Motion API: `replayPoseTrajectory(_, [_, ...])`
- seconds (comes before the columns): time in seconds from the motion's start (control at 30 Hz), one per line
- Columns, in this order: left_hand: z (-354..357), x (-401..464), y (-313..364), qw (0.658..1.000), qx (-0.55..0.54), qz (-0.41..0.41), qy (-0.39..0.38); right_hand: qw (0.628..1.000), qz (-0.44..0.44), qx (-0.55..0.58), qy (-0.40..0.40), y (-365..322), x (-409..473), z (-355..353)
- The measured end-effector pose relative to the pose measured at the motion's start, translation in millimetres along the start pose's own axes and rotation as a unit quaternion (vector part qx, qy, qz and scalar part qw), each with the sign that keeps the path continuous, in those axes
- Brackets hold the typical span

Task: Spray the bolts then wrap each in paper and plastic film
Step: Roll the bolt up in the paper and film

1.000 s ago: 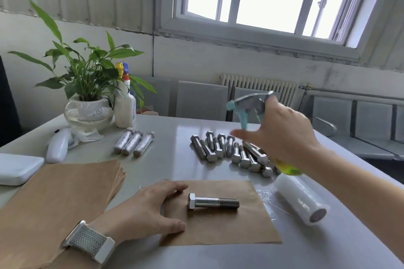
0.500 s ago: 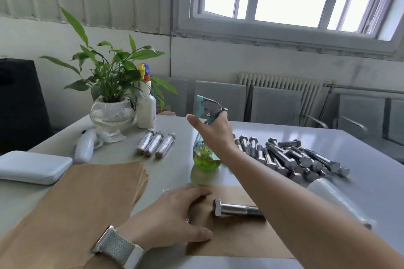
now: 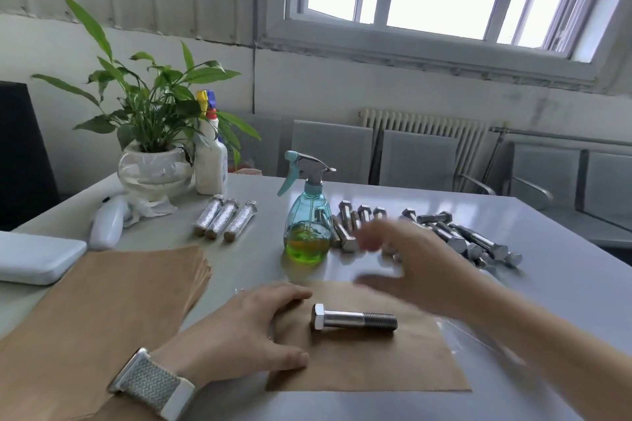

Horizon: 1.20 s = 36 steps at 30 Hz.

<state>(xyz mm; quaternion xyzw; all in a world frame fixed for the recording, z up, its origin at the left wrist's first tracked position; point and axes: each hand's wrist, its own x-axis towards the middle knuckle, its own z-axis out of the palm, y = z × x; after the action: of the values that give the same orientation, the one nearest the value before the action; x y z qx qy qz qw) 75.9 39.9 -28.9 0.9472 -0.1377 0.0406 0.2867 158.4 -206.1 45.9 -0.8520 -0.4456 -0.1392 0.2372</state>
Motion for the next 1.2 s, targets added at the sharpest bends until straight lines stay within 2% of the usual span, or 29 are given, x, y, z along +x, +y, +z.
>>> replayPoseTrajectory(0.03, [-0.6, 0.1, 0.7, 1.0, -0.002, 0.006, 0.0, 0.994, -0.051, -0.078, -0.048, -5.1, -23.9, -8.0])
replayPoseTrajectory(0.1, [-1.1, 0.6, 1.5, 1.0, -0.006, 0.025, 0.016, 0.957, -0.136, -0.23, -0.112, -6.2, -64.0, -11.6])
replayPoseTrajectory(0.17, [-0.3, 2.1, 3.2, 0.997, 0.013, 0.056, 0.059, 0.92, -0.157, -0.325, -0.15, -6.6, -85.1, -6.2])
replayPoseTrajectory(0.2, [0.8, 3.0, 4.8, 0.994, 0.028, 0.068, 0.083, 0.914, -0.158, -0.339, -0.155, -5.6, -90.4, -2.1])
replayPoseTrajectory(0.3, [5.7, 4.6, 10.2, 0.988, 0.037, 0.083, 0.121, 0.922, -0.151, -0.326, -0.142, -4.2, -94.2, 7.3])
replayPoseTrajectory(0.4, [7.2, 3.2, 14.8, 0.989, 0.035, 0.089, 0.113, 0.918, -0.15, -0.339, -0.141, -6.8, -90.8, 12.2])
replayPoseTrajectory(0.53, [4.1, 1.0, 18.5, 0.992, 0.031, 0.085, 0.091, 0.937, -0.119, -0.306, -0.118, -11.2, -84.0, 12.0])
replayPoseTrajectory(0.8, [1.5, 1.9, 20.1, 0.989, 0.109, 0.08, 0.057, 0.972, -0.019, -0.215, -0.095, -10.5, -63.2, 17.3])
replayPoseTrajectory(0.9, [0.6, 4.8, 21.4, 0.986, 0.136, 0.074, 0.059, 0.978, 0.053, -0.185, -0.077, -4.2, -46.0, 17.2])
replayPoseTrajectory(1.1, [7.4, 24.7, 33.8, 0.962, 0.241, 0.053, 0.113, 0.98, 0.1, -0.155, -0.08, 7.8, -27.8, 24.9])
replayPoseTrajectory(1.2, [12.8, 30.8, 39.4, 0.959, 0.247, 0.035, 0.137, 0.98, 0.116, -0.152, -0.055, 10.3, -32.1, 31.0])
